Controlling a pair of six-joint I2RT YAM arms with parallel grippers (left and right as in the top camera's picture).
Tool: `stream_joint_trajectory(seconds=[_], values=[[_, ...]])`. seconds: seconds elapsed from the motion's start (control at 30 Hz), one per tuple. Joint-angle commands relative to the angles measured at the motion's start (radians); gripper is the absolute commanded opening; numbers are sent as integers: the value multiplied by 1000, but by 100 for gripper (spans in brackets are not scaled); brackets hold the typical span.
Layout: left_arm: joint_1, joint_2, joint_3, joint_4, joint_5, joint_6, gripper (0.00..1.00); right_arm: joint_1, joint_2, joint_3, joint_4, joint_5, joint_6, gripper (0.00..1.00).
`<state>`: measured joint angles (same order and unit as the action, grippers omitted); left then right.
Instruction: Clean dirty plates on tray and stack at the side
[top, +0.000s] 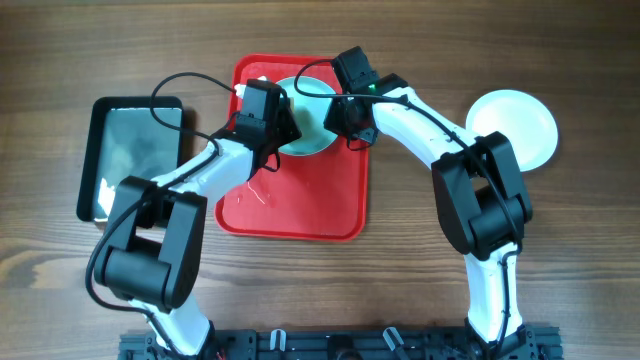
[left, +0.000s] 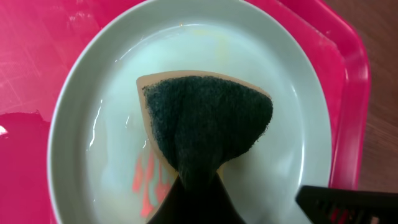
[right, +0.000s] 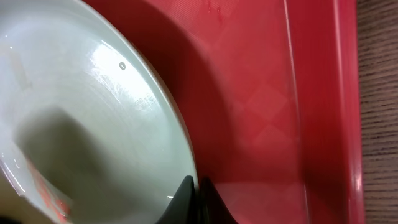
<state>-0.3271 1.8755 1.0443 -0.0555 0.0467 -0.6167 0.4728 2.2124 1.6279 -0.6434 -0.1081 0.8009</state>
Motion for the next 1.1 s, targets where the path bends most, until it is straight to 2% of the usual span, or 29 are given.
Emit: stream_joint_trajectory(seconds=[0.0, 0.27, 0.6, 0.77, 0.97, 1.07], values=[[1, 37, 1, 12, -13, -22, 4, 12, 23, -2, -11, -21, 14, 4], [-1, 84, 1, -18, -90, -18, 4, 12, 23, -2, -12, -23, 14, 4], [0, 84, 3, -26, -233, 111, 4, 12, 23, -2, -14, -24, 13, 4], [0, 82, 14, -27, -267, 121, 4, 12, 22, -2, -18, -23, 11, 4], [-2, 82, 39, -26, -263, 142, 4, 12, 22, -2, -24, -23, 8, 4], [-2, 85, 39, 9, -169, 135, 4, 12, 23, -2, -24, -23, -5, 4]])
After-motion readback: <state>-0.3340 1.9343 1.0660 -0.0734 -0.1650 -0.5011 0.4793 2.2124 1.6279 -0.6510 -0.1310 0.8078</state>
